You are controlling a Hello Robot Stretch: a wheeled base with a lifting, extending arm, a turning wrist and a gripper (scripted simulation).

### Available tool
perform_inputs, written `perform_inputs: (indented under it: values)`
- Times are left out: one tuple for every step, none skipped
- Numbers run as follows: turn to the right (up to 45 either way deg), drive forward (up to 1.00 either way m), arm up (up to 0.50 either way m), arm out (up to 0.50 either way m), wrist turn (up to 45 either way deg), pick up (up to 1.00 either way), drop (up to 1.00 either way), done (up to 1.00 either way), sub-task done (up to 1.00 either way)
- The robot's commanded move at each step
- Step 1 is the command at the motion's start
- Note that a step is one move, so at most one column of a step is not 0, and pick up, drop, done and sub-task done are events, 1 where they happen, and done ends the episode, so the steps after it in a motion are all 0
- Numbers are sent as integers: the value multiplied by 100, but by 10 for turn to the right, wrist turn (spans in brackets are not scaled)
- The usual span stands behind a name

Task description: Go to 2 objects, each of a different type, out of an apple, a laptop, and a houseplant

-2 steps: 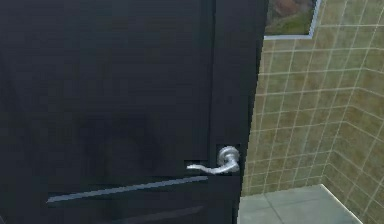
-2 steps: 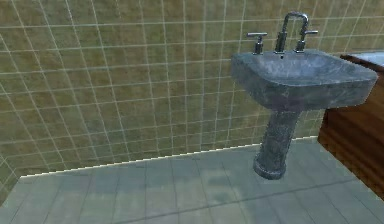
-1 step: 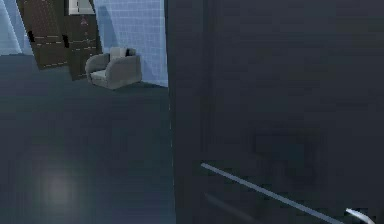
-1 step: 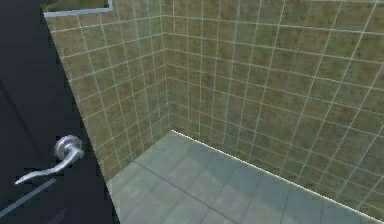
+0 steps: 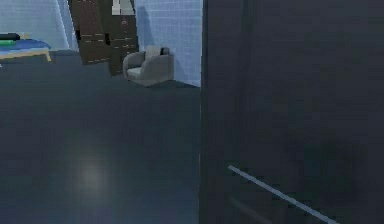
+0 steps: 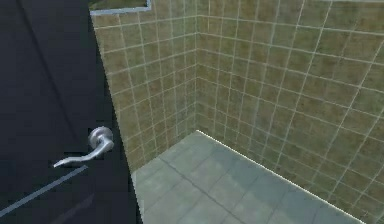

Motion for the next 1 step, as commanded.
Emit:
perform_inputs:
  values:
    - [0,40,0,0,0,0,0,0,0]
